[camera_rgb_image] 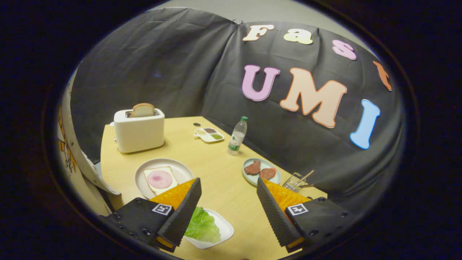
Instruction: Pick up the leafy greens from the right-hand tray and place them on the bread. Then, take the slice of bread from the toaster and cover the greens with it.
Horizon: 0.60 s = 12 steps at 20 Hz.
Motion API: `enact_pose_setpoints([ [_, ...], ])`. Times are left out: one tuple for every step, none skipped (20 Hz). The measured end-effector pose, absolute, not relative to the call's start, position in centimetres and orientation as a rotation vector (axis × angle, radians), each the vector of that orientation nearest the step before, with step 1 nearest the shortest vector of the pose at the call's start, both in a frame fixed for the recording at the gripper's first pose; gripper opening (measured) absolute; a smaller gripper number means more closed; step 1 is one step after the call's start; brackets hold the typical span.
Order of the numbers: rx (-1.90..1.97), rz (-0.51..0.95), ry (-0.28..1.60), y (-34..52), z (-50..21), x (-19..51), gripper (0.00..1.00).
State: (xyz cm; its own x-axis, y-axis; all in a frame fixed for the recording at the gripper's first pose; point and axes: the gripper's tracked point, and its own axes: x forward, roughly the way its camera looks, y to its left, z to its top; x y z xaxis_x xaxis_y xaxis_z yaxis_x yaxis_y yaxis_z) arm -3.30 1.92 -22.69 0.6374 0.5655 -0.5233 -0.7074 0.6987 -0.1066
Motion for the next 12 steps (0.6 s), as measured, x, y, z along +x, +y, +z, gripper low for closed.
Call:
enact_pose_setpoints([
  [-0.331,0.757,0.5,1.9,-23.6,-3.5,1.0],
  [-0.344,0.775,0.516,1.7,-24.5,-3.8,1.0],
  [-0.354,0.795,0.534,1.7,-25.4,-4.1,1.0],
  [-0.364,0.812,0.548,1.7,-26.4,-4.3,1.0],
  [-0.376,0.826,0.566,1.5,-27.3,-4.6,1.0],
  [-0.382,0.842,0.583,1.5,-28.2,-4.8,0.99],
  [-0.386,0.858,0.603,1.6,-29.1,-5.1,0.99],
  [-0.395,0.872,0.625,1.5,-30.2,-5.4,0.99],
  [-0.408,0.887,0.646,1.5,-31.1,-5.7,0.99],
  [-0.418,0.905,0.665,1.5,-32.0,-6.1,0.99],
  [-0.429,0.924,0.682,1.6,-32.9,-6.5,0.99],
  [-0.438,0.943,0.702,1.6,-33.7,-6.9,0.99],
])
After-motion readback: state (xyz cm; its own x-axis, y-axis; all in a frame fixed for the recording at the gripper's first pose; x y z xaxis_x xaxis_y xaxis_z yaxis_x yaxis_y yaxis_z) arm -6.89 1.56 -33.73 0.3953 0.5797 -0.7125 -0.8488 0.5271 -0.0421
